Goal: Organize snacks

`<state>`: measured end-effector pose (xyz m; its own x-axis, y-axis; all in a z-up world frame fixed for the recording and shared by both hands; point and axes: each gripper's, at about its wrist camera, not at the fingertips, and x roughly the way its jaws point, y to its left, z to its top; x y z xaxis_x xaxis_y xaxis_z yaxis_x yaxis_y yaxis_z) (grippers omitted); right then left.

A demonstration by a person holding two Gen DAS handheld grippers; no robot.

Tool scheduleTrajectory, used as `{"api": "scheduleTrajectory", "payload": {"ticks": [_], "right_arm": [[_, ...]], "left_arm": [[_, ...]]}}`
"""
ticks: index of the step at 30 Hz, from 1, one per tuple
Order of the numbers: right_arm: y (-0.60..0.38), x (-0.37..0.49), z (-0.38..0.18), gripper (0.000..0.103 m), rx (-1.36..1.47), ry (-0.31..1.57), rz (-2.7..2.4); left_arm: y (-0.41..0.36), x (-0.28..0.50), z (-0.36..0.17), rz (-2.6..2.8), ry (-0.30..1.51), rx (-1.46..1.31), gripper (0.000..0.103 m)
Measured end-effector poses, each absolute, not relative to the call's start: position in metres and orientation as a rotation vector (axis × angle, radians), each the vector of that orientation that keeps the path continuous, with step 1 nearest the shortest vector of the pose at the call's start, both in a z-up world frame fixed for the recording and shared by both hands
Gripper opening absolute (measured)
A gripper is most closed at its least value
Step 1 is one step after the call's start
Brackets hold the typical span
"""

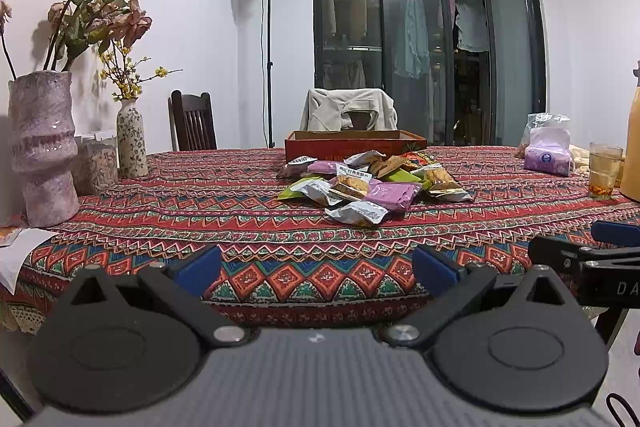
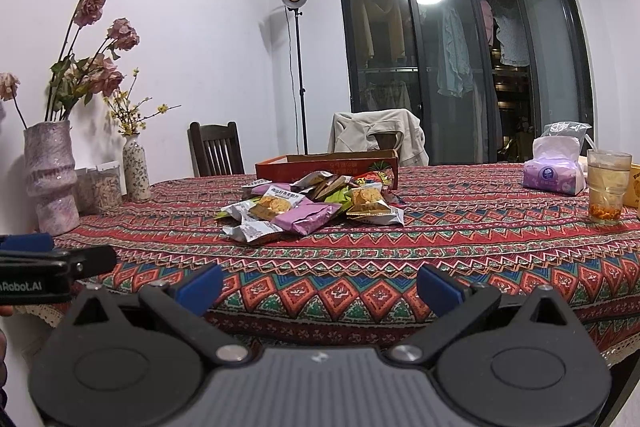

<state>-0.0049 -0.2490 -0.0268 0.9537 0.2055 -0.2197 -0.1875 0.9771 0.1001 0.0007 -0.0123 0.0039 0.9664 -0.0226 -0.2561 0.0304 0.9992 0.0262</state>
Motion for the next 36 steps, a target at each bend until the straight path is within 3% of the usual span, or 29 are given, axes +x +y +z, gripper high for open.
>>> {"api": "scheduleTrajectory", "payload": {"ticks": [9,25,27,31,36], "right_arm": [[-0.249,0.000,-0.028,0.103,0.100,0.228,0.200],[-0.261,0.092,-0.007,0.103,0.049,0.222,0.199],[-0.262,0.112,-0.004,0.101,0.050,0.260,0.224],[-0.261,0.155,-0.001,0.081,0.078,0.340,0.285],[-0.258,0.198,0.002,0.080,0.090,0.368,0.276]], "left_arm": [[-0.016,0.013,0.006,-0.014,0.261,0.081,0.103],[-0.029,0.126,0.011,-0.029,0.385,0.052,0.103],[-0.030,0.148,0.010,-0.054,0.418,0.048,0.103],[-0.039,0.196,0.003,-0.124,0.507,0.090,0.103],[-0.056,0.246,-0.009,-0.169,0.574,0.146,0.103]]}}
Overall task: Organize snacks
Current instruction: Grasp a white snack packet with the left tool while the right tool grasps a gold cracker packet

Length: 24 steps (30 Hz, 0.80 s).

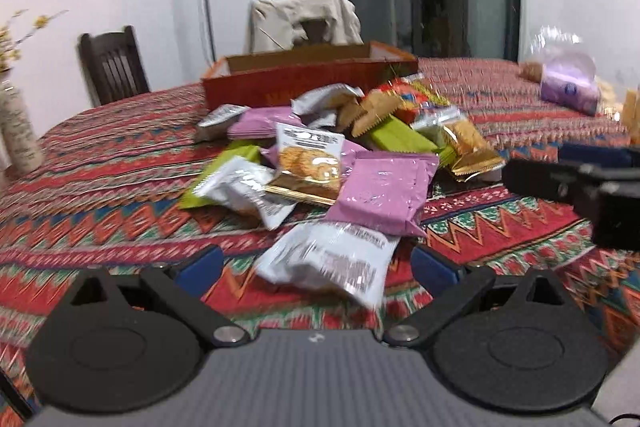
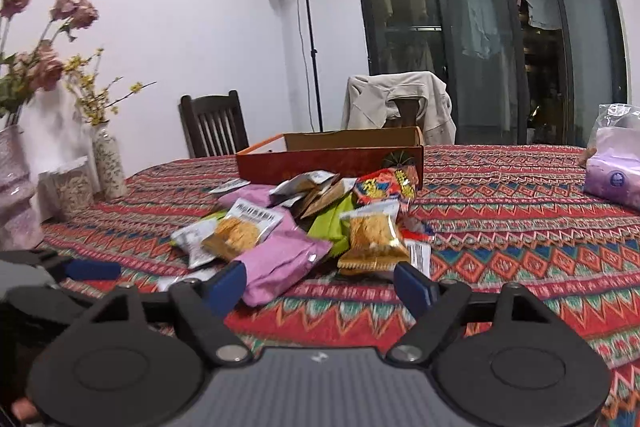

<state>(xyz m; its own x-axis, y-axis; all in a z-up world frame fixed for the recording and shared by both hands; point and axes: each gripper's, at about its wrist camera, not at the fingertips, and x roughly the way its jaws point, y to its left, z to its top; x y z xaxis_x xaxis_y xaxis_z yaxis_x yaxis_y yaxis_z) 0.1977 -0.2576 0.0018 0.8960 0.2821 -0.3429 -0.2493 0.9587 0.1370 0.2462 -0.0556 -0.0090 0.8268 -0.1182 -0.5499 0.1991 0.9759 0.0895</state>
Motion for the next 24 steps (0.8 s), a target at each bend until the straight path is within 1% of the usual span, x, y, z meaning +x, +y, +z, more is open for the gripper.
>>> {"api": "scheduleTrajectory", "payload": {"ticks": [1,2,3,6,10,11,12,13,15,17,19,20,21,22,24], "right_arm": [[-0.258,0.204,0.002,0.080,0.097,0.372,0.278],[-0.258,0.211,0.003,0.080,0.099,0.377,0.278],[-0.258,0.216,0.003,0.080,0.099,0.382,0.276],[-0.257,0.231,0.002,0.080,0.075,0.401,0.277],[-0.260,0.258,-0.001,0.080,0.048,0.434,0.242],[-0.260,0.266,-0.001,0.080,0.040,0.451,0.230],[-0.260,0.275,-0.002,0.080,0.030,0.467,0.222],[-0.258,0.284,-0.003,0.080,0.013,0.483,0.220],[-0.252,0.302,-0.005,0.079,-0.024,0.512,0.211],[-0.249,0.316,-0.006,0.073,-0.041,0.526,0.205],[-0.252,0.327,-0.008,0.061,-0.020,0.537,0.205],[-0.255,0.331,-0.009,0.056,0.007,0.547,0.216],[-0.259,0.333,-0.009,0.047,0.037,0.554,0.227],[-0.262,0.333,-0.010,0.041,0.054,0.553,0.230],[-0.266,0.325,-0.012,0.039,0.042,0.550,0.214]], "left_arm": [[-0.058,0.255,-0.012,-0.187,0.590,0.155,0.102],[-0.059,0.262,-0.016,-0.208,0.615,0.163,0.096],[-0.058,0.269,-0.018,-0.228,0.646,0.162,0.086],[-0.046,0.277,-0.018,-0.285,0.668,0.108,0.076],[-0.037,0.277,-0.018,-0.302,0.668,0.112,0.069],[-0.036,0.275,-0.017,-0.301,0.665,0.111,0.066],[-0.033,0.272,-0.016,-0.296,0.658,0.106,0.054],[-0.031,0.272,-0.014,-0.292,0.658,0.100,0.051],[-0.020,0.268,-0.011,-0.289,0.668,0.057,0.051],[-0.014,0.265,-0.010,-0.275,0.673,0.031,0.050],[-0.009,0.260,-0.009,-0.259,0.672,0.024,0.050],[-0.007,0.257,-0.008,-0.249,0.674,0.019,0.050],[-0.005,0.254,-0.007,-0.244,0.674,0.010,0.050],[-0.002,0.251,-0.005,-0.246,0.675,-0.004,0.050],[0.002,0.245,-0.003,-0.250,0.676,-0.024,0.050]]}}
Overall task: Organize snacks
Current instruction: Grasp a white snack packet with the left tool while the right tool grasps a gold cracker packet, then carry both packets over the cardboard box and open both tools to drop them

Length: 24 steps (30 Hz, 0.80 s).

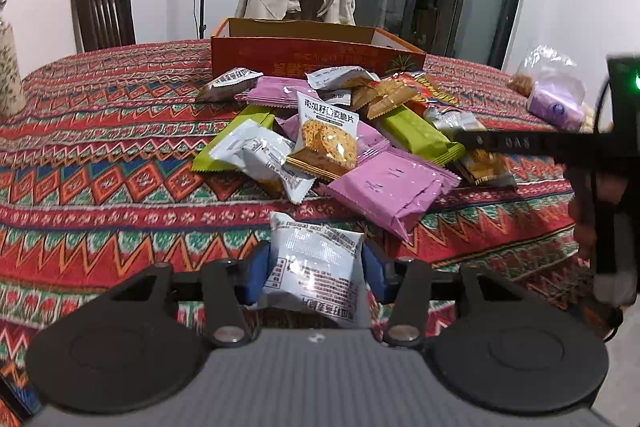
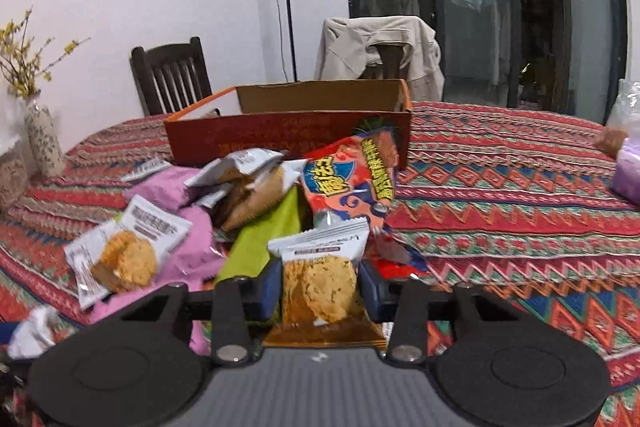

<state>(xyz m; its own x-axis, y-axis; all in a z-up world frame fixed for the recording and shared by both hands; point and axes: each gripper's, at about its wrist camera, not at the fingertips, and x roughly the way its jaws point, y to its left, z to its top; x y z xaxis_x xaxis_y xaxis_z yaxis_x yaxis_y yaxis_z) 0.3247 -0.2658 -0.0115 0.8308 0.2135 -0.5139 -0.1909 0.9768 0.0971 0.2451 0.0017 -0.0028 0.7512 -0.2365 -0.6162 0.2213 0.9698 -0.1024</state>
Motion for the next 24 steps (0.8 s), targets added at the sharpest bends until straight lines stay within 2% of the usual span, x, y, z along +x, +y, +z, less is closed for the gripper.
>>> {"api": "scheduleTrajectory", "payload": {"ticks": [15,20,24], "right_arm": [[-0.289,0.221,0.000,0.037,0.034,0.490,0.257],[-0.303,0.229,0.023,0.037,0.073,0.438,0.292],[-0.309,0.264,0.065,0.037,0.069,0.374,0.328]], "left_arm": [[-0.014,0.209,0.033,-0.243,0.579,-0.052,0.050],[-0.002,0.247,0.071,-0.272,0.517,-0.041,0.050],[0.009,0.323,0.122,-0.293,0.454,0.002,0.050]]}}
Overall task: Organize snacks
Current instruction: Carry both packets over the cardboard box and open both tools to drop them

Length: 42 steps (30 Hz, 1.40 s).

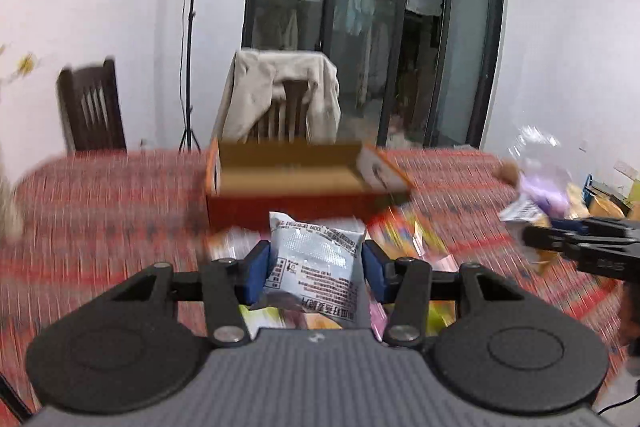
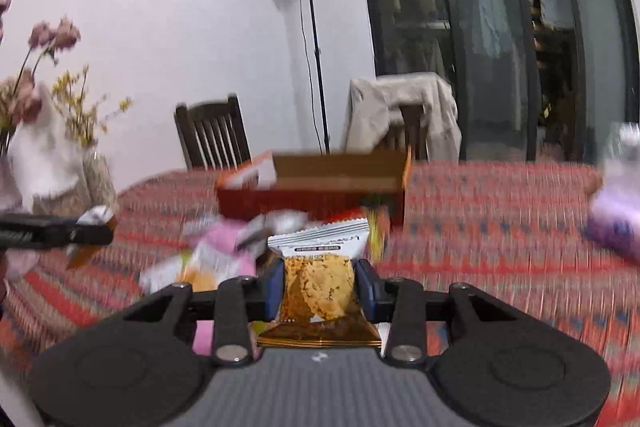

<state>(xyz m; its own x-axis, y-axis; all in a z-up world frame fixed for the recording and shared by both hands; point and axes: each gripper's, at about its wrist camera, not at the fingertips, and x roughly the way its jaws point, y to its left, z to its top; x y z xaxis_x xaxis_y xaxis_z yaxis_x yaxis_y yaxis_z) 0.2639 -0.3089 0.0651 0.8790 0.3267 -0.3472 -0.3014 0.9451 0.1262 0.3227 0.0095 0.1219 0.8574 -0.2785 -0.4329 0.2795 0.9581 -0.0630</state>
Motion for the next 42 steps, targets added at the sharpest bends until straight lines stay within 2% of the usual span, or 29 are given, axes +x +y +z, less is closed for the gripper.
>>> {"api": "scheduleTrajectory", "payload": {"ticks": [4,8,13,17,20,21,22,25,31,35,38,40,42], "right_arm": [[-0.300,0.335,0.116,0.037,0.051,0.332,0.367],[-0.290,0.455,0.138,0.037,0.073,0.414,0.360],[-0.270,0.609,0.110,0.037,0.056,0.597,0.280],[-0.246,0.695,0.065,0.037,-0.036,0.707,0.179],[-0.234,0.728,0.045,0.038,-0.099,0.747,0.125],[-0.230,0.733,0.039,0.041,-0.129,0.754,0.107],[-0.226,0.738,0.033,0.051,-0.170,0.757,0.089],[-0.221,0.741,0.027,0.067,-0.223,0.744,0.071],[-0.228,0.734,0.033,0.069,-0.209,0.685,0.110],[-0.241,0.712,0.053,0.069,-0.171,0.623,0.128],[-0.252,0.677,0.093,0.071,-0.144,0.572,0.159],[-0.255,0.649,0.124,0.080,-0.175,0.532,0.148],[-0.261,0.618,0.157,0.084,-0.191,0.494,0.140]], "left_arm": [[0.010,0.436,0.145,-0.264,0.488,0.043,0.050],[0.006,0.557,0.130,-0.226,0.564,0.045,0.050],[-0.002,0.676,0.080,-0.147,0.651,0.073,0.050],[-0.004,0.725,0.051,-0.088,0.689,0.097,0.051],[-0.010,0.733,0.041,-0.084,0.710,0.154,0.068],[-0.013,0.733,0.039,-0.076,0.731,0.176,0.068],[-0.015,0.730,0.037,-0.073,0.738,0.187,0.068],[-0.016,0.728,0.035,-0.066,0.751,0.190,0.073],[-0.006,0.725,0.041,-0.065,0.757,0.123,0.078],[0.004,0.692,0.084,-0.076,0.698,0.066,0.082],[0.007,0.657,0.130,-0.076,0.631,0.083,0.084],[0.012,0.628,0.161,-0.080,0.601,0.064,0.088],[0.017,0.595,0.189,-0.092,0.583,0.036,0.094]]}}
